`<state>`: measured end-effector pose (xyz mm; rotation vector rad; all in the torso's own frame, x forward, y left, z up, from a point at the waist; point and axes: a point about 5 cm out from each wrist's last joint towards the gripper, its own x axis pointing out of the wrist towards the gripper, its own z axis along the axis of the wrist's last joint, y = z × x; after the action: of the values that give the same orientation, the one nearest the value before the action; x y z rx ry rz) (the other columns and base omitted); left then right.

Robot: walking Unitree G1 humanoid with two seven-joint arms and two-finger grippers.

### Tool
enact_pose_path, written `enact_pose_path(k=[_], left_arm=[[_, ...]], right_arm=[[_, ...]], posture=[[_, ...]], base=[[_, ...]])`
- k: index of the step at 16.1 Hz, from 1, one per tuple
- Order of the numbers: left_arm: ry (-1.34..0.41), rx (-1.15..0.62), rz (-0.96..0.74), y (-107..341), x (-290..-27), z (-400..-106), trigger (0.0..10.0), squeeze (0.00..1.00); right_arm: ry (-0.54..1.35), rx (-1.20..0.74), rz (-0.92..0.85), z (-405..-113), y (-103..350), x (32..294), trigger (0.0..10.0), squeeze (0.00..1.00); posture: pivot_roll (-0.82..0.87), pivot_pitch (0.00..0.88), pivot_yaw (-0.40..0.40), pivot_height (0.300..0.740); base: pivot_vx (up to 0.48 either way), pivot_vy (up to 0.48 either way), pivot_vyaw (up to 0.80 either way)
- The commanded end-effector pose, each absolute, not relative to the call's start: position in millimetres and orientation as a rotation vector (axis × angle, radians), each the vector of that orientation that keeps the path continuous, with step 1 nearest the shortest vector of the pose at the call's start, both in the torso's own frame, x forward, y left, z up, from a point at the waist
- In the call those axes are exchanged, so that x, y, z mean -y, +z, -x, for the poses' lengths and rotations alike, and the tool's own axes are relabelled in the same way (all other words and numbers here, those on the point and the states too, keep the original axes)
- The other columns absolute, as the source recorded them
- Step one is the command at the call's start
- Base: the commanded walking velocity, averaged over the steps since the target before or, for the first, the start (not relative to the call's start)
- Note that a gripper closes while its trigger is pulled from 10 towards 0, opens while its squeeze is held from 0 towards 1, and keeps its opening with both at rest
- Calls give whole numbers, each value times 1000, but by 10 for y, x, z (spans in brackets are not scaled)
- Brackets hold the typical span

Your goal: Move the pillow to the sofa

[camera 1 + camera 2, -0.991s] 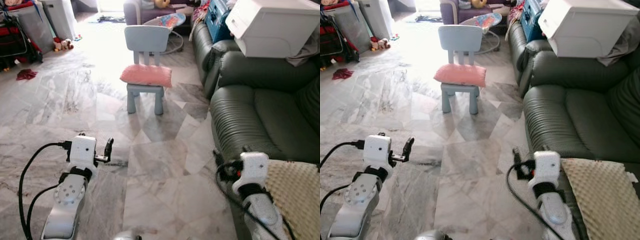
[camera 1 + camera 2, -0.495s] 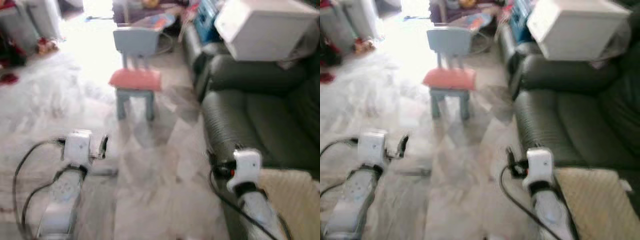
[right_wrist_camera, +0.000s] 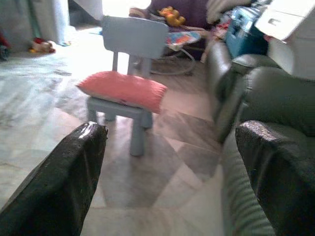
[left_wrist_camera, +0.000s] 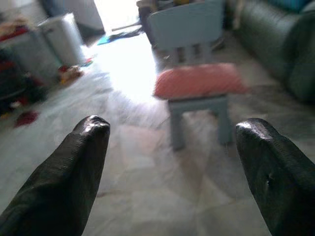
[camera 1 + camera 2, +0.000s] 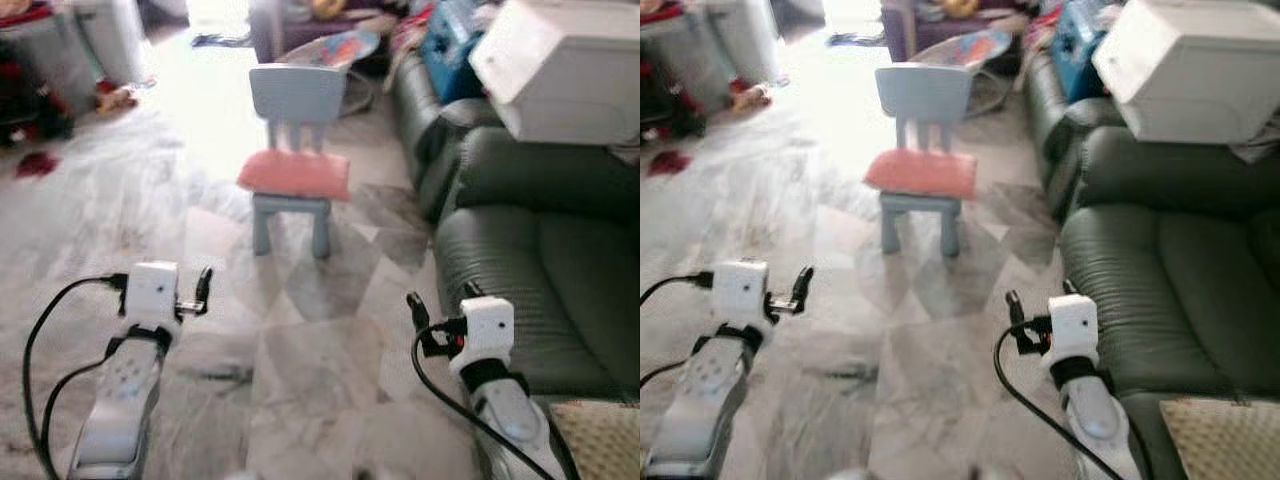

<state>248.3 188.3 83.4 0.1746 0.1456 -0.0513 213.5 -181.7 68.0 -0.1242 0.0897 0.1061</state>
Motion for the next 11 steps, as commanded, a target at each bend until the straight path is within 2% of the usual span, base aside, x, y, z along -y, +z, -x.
enact_pose_path(k=[1, 5, 11], left_arm=[[-39, -147, -194, 842, -1922, -2469, 10000, 0], [-39, -145, -203, 838, -1904, -2470, 10000, 0], [-39, -135, -209, 849, -1861, -2481, 10000, 0]], right_arm=[[102, -72, 123, -2166, 723, 1828, 10000, 0], [98, -77, 121, -2169, 719, 1840, 10000, 0], [97, -78, 116, -2181, 718, 1838, 10000, 0]], posture=[[24, 0, 1, 740], [21, 0, -2, 740], [20, 0, -2, 740]], base=[[356, 322, 0], [363, 313, 0], [479, 0, 0]])
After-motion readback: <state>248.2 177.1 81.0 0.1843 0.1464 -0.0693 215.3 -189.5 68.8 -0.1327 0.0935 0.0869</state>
